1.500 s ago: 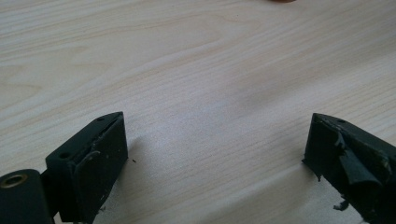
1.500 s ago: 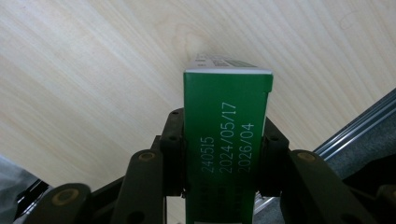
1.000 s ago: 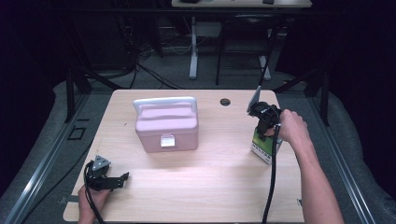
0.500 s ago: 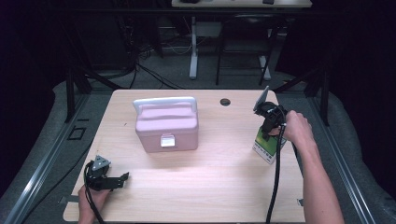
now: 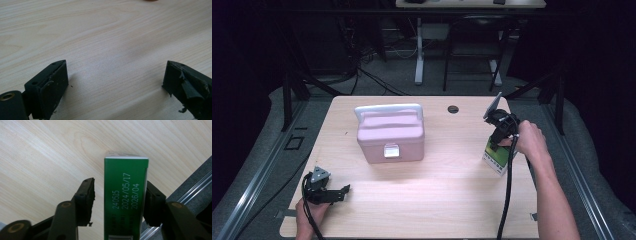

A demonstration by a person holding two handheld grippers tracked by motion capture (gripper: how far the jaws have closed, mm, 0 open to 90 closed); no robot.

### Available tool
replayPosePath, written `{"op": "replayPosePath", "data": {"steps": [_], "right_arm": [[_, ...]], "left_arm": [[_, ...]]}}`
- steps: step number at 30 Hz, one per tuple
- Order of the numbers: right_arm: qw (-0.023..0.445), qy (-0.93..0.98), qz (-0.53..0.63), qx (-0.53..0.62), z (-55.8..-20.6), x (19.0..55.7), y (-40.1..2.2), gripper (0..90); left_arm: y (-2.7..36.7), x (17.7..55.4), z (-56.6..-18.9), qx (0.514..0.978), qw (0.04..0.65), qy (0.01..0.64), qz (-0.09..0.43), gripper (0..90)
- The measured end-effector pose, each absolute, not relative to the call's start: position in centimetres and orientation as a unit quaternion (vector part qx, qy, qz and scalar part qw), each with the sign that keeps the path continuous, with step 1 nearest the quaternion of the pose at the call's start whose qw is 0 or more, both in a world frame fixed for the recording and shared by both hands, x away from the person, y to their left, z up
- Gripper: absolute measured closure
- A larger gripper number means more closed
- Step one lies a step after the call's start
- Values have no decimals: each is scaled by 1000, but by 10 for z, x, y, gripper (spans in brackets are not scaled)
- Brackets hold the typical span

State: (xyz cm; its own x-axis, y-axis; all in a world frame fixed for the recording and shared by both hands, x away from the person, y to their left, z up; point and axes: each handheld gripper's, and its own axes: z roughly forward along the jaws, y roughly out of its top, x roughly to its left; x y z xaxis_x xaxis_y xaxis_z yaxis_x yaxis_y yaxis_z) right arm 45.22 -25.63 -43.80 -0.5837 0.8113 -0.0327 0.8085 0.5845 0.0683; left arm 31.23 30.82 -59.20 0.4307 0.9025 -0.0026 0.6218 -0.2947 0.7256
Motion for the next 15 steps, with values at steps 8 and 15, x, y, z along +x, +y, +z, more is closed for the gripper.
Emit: {"op": "replayPosePath", "data": {"steps": [8,15], "right_arm": [[44,881,66,467,-430,441,-263,195],[73,863,116,487,-419,416,-276,0]], "left_arm": [[308,312,-592,777,334,490,210,59],[308,312,-592,777,335,491,210,59]]}}
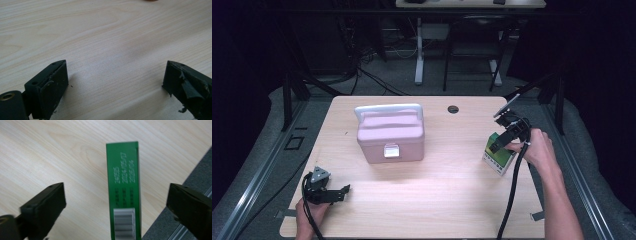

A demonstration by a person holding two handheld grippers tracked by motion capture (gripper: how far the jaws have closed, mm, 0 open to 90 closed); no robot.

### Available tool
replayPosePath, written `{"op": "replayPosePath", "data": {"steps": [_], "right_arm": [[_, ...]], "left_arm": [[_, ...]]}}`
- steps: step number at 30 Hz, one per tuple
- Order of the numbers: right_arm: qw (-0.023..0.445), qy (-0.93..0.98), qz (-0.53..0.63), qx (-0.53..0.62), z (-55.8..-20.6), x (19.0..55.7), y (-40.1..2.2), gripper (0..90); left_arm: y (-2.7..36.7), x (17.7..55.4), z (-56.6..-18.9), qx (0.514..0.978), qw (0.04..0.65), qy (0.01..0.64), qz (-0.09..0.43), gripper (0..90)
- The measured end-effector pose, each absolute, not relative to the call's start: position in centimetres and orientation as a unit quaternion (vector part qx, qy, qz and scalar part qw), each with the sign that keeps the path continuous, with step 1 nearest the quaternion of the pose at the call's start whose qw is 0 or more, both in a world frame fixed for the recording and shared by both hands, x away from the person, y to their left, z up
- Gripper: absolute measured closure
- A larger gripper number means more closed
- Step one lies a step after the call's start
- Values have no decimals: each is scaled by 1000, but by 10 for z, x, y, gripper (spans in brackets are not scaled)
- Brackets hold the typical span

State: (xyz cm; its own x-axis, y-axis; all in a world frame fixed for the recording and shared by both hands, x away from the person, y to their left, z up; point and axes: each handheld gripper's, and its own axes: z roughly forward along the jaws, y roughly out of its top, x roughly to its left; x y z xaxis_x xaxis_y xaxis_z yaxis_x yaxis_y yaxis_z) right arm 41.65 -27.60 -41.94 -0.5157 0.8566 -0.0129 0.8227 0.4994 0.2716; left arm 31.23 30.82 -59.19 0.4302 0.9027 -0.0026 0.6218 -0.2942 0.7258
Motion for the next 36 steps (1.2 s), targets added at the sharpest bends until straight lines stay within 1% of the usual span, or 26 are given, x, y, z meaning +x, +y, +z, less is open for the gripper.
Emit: {"op": "replayPosePath", "data": {"steps": [5,7,10,19,23,28,36], "right_arm": [[94,853,141,494,-417,396,-288,0],[92,844,164,502,-415,385,-295,0],[111,838,173,506,-417,369,-298,0],[129,823,216,509,-438,308,-299,0],[127,814,246,510,-456,285,-297,0],[120,813,263,506,-477,274,-286,0],[120,817,278,490,-496,272,-264,0]], "left_arm": [[308,312,-592,776,335,491,210,59],[308,312,-592,777,334,491,209,59],[308,312,-592,777,334,491,209,58],[307,313,-592,776,331,494,209,55],[307,315,-591,777,325,498,208,38],[307,319,-589,779,316,504,198,9],[312,325,-573,769,338,509,190,3]]}}
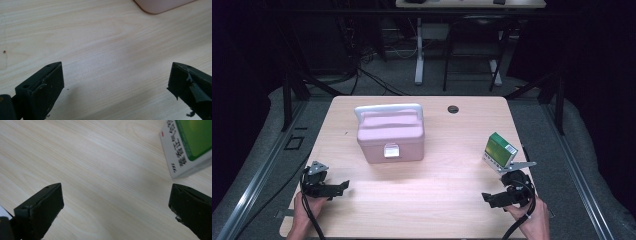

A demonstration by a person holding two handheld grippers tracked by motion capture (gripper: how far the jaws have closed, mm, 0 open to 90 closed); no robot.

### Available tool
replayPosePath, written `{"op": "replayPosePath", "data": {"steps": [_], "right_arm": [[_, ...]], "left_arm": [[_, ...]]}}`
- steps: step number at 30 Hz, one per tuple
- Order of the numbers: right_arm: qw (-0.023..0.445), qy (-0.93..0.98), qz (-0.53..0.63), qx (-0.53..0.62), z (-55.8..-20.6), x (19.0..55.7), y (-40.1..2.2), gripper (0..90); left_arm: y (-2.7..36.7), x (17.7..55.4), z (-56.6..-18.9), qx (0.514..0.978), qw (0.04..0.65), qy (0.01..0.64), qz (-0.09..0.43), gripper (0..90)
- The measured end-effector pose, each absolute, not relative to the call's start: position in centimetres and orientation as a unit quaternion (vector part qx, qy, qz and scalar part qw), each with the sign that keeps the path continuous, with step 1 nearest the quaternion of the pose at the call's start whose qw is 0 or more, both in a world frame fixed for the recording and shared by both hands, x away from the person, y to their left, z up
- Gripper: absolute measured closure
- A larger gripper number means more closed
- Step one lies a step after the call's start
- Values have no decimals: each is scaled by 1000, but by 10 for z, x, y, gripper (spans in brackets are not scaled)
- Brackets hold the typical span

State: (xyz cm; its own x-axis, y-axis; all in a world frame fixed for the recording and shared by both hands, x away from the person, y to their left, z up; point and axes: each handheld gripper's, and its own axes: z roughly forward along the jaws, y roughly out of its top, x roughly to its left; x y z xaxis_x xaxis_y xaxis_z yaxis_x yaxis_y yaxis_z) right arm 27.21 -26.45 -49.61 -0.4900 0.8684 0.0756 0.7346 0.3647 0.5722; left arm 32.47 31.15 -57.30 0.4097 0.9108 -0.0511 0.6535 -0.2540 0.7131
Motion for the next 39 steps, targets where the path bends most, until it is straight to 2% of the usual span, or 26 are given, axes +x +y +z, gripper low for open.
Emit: {"op": "replayPosePath", "data": {"steps": [10,21,33,39], "right_arm": [[123,827,294,463,-520,280,-234,0],[103,827,317,453,-531,289,-220,0],[98,826,317,455,-530,292,-221,0],[95,826,320,455,-530,293,-218,0]], "left_arm": [[307,342,-521,766,367,489,197,3],[292,367,-456,774,386,454,214,3],[273,407,-420,766,407,444,223,5],[252,429,-415,773,399,436,229,76]]}}
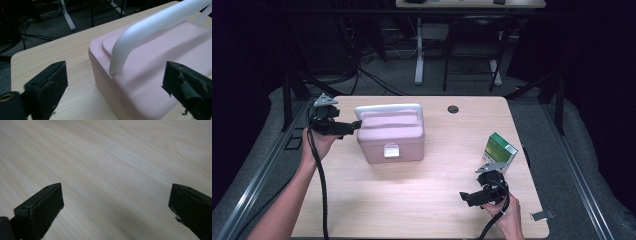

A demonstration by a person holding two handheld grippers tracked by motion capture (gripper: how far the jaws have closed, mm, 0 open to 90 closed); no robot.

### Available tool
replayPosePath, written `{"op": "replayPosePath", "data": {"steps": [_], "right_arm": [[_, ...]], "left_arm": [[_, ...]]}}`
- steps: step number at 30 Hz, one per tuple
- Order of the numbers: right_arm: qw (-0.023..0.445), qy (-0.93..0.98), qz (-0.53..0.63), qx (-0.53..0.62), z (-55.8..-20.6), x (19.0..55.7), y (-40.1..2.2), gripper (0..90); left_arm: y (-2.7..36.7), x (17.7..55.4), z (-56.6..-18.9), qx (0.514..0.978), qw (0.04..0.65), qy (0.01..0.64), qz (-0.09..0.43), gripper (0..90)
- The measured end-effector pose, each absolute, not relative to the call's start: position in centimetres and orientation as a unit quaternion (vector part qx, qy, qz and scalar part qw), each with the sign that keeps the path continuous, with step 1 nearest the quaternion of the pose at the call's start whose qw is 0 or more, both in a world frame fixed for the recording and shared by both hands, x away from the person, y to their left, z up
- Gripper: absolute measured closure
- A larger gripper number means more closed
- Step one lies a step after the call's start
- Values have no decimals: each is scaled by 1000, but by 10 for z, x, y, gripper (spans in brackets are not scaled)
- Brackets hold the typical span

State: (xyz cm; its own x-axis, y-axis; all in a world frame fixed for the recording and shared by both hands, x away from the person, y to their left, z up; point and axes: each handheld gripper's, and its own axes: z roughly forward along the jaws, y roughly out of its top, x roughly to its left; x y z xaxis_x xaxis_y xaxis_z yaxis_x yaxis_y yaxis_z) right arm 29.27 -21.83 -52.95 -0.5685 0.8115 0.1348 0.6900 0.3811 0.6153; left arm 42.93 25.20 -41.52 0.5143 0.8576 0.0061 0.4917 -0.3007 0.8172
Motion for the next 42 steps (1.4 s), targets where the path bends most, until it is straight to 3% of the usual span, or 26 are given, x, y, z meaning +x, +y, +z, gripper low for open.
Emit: {"op": "replayPosePath", "data": {"steps": [5,16,21,27,42], "right_arm": [[87,826,321,454,-532,295,-214,0],[87,837,322,434,-513,303,-205,4],[77,853,301,420,-502,319,-198,7],[81,866,300,392,-476,335,-186,25],[86,901,266,333,-421,378,-152,53]], "left_arm": [[242,444,-420,773,397,438,229,177],[233,458,-413,801,380,411,213,497],[225,464,-401,839,326,384,205,641],[222,470,-395,876,274,346,196,693],[224,479,-388,915,239,283,158,732]]}}
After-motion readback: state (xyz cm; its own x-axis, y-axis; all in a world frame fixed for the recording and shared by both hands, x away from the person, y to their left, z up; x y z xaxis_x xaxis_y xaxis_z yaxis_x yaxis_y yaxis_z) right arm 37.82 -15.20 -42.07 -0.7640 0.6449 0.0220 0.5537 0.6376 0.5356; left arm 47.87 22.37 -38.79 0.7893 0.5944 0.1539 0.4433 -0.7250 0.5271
